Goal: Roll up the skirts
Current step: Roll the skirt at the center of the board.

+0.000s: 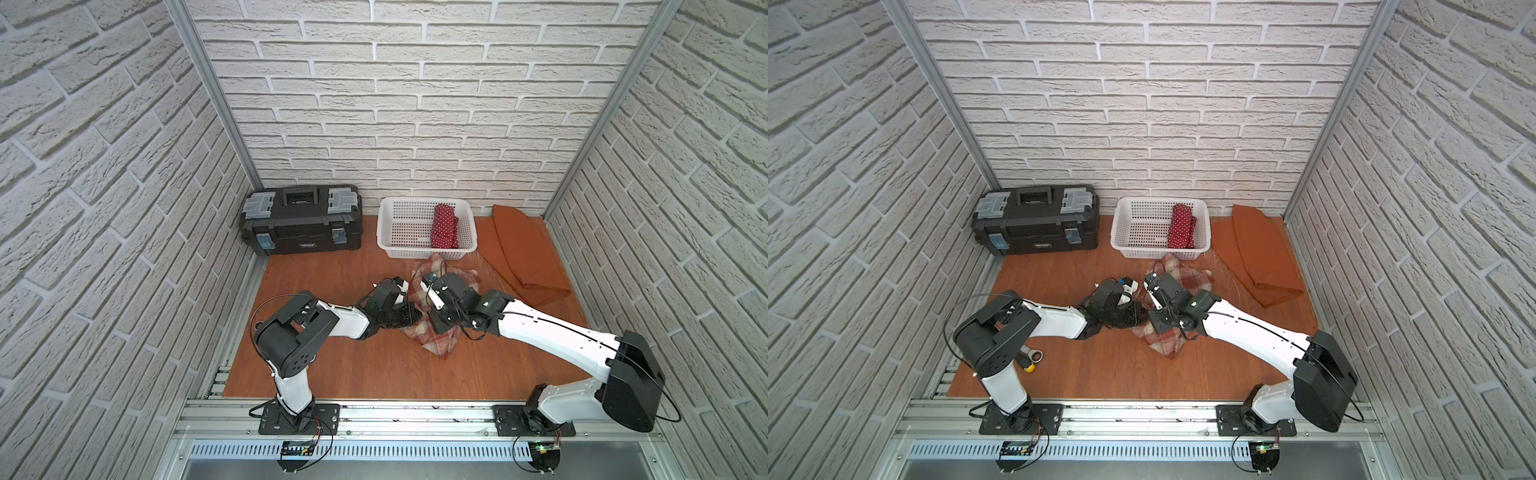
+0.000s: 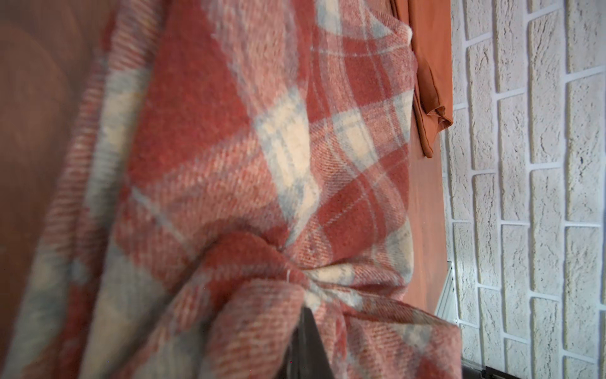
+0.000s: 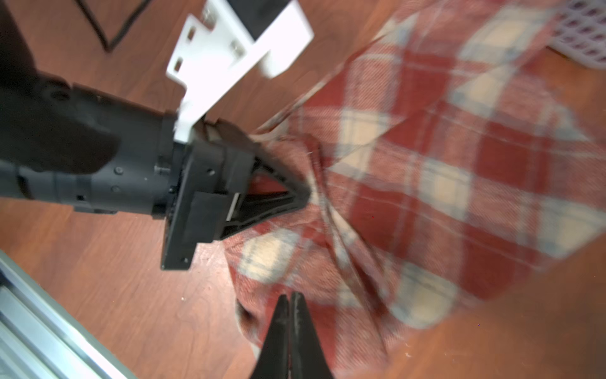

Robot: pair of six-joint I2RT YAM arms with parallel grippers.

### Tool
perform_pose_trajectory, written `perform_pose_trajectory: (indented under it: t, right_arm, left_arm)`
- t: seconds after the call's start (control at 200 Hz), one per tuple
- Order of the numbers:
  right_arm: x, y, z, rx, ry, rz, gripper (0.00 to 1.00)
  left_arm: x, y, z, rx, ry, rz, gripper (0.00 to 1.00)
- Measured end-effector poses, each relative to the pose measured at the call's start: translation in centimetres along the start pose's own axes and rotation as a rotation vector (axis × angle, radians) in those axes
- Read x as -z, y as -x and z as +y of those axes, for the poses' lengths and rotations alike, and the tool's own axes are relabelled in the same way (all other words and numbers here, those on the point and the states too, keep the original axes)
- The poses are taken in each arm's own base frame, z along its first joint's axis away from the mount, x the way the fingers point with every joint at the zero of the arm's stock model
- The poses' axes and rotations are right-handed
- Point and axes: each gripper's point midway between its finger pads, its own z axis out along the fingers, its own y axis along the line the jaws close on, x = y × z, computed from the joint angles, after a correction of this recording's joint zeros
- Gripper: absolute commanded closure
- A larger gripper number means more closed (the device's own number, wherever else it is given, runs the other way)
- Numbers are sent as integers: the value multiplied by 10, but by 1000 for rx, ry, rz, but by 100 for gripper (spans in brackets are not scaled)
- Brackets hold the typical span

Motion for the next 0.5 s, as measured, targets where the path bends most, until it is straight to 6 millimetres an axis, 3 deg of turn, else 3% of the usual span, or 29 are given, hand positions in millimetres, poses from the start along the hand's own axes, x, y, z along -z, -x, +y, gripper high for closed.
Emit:
perform_pose_trajectory:
  t: [0.095, 0.195, 0.5]
  right_arm:
    - [-27, -27, -9, -38, -49, 77, 98]
    - [-43, -51, -26, -74, -137, 143, 98]
    - [-55, -61, -35, -204, -194, 155, 98]
  left_arm:
    - [0, 0, 0, 1, 0, 0, 100]
    - [0, 0, 0, 1, 0, 0, 100]
    - [6, 9, 6, 5, -14, 3, 100]
